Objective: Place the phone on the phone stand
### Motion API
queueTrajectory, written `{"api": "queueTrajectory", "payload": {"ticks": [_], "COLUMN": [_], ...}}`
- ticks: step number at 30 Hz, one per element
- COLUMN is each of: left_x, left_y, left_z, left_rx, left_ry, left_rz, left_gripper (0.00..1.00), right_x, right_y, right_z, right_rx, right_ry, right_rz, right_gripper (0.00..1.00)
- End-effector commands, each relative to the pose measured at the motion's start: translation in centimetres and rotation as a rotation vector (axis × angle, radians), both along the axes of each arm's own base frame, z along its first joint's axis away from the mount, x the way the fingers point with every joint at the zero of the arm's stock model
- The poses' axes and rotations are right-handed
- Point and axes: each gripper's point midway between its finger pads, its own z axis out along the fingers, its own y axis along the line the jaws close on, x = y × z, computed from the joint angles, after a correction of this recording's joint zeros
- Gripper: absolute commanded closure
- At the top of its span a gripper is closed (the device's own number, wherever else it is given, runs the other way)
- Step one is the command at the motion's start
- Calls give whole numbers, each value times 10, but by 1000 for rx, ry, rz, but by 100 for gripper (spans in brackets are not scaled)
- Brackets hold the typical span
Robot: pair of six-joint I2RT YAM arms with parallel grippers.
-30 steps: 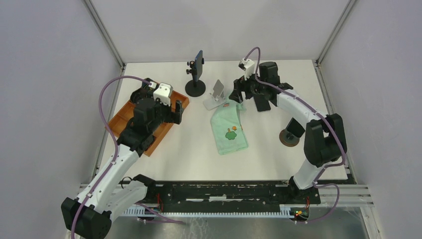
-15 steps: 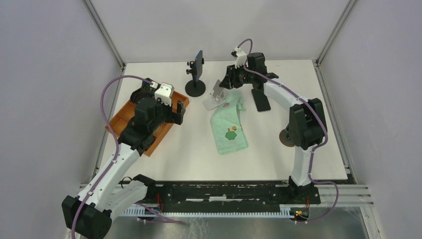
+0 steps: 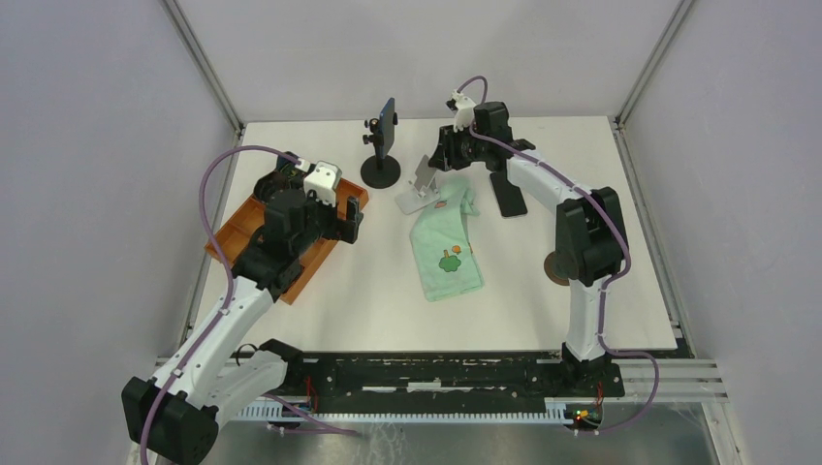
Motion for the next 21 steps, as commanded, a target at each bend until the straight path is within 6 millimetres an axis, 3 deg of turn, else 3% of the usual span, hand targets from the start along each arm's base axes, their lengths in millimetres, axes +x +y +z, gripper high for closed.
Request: {"api": "queueTrajectory", "payload": {"ticks": [1,6,15,18,21], "left_x": [3,2,2,1,1], "left_y": [-2,-3,-3,-3,-3], "left_z": [10,10,12,12,13], "left_rx": [31,30,33,33,33], "left_ry": [-47,-49,-53,-55,-57], "left_rz": [-39,-43,-46,-47,-48], "left_gripper": [0,0,0,0,0], "right_x": [9,1,-6,-9,-13], "right_y": [-2,0,5,7,11], "right_z": [3,-5,-14,-9,12], "right_rx": [-20,-23,-13,1,43], "right_ry": [-24,-6,23,15,-19], "right_rz": [-30,-22,-14,5,45], "right_gripper": [58,65,88,97,100]}}
